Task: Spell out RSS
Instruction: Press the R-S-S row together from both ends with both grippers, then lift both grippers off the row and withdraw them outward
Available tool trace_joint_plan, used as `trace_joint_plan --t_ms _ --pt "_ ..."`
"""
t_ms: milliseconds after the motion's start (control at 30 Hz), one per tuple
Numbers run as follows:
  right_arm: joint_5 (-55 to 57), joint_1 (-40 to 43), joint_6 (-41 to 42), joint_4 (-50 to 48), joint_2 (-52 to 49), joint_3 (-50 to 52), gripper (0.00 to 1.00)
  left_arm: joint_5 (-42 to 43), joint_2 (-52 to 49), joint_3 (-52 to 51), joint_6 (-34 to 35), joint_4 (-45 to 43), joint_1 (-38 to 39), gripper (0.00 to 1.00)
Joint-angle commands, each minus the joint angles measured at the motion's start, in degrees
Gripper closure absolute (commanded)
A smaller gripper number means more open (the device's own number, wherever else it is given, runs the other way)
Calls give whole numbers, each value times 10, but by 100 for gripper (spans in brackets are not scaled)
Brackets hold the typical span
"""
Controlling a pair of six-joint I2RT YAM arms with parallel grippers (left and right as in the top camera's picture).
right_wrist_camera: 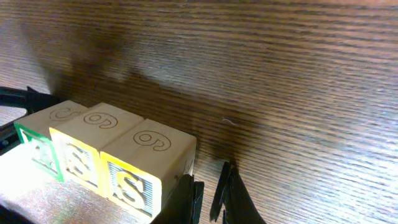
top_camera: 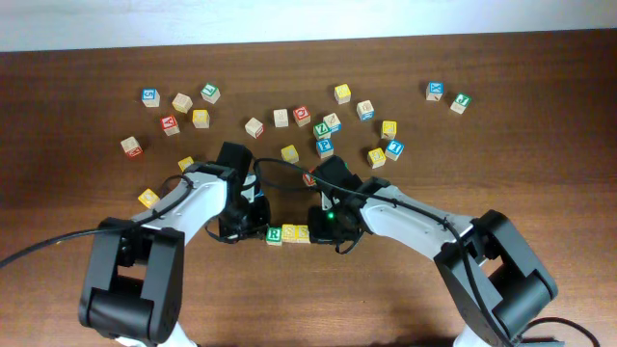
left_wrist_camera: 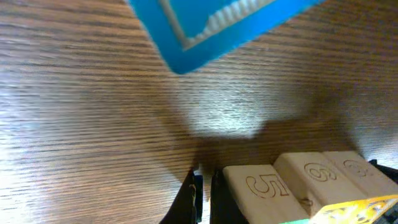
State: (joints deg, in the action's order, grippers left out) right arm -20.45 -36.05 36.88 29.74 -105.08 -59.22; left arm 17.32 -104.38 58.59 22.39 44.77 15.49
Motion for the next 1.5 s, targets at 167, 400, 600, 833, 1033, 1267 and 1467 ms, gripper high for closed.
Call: trace_joint_plan --t_ms 167,400,600,833,1033,1267,1467 --pt "19 -4 -16 -7 -9 2 93 14 -7 -5 25 -4 27 100" --pt "26 -2 -64 -10 -9 2 90 13 -7 -5 24 26 27 100" --pt "-2 -3 -33 4 -9 2 96 9 -7 4 24 19 27 100" --pt "-2 -3 -19 14 -9 2 96 -6 -7 4 24 16 26 100" --pt "-3 -2 -3 15 -8 2 96 -6 -7 6 24 18 19 100" --pt "1 31 -15 49 -8 -17 91 -67 -6 50 24 76 9 100" --pt "1 77 -66 105 5 -19 94 -133 54 118 20 192 -55 100"
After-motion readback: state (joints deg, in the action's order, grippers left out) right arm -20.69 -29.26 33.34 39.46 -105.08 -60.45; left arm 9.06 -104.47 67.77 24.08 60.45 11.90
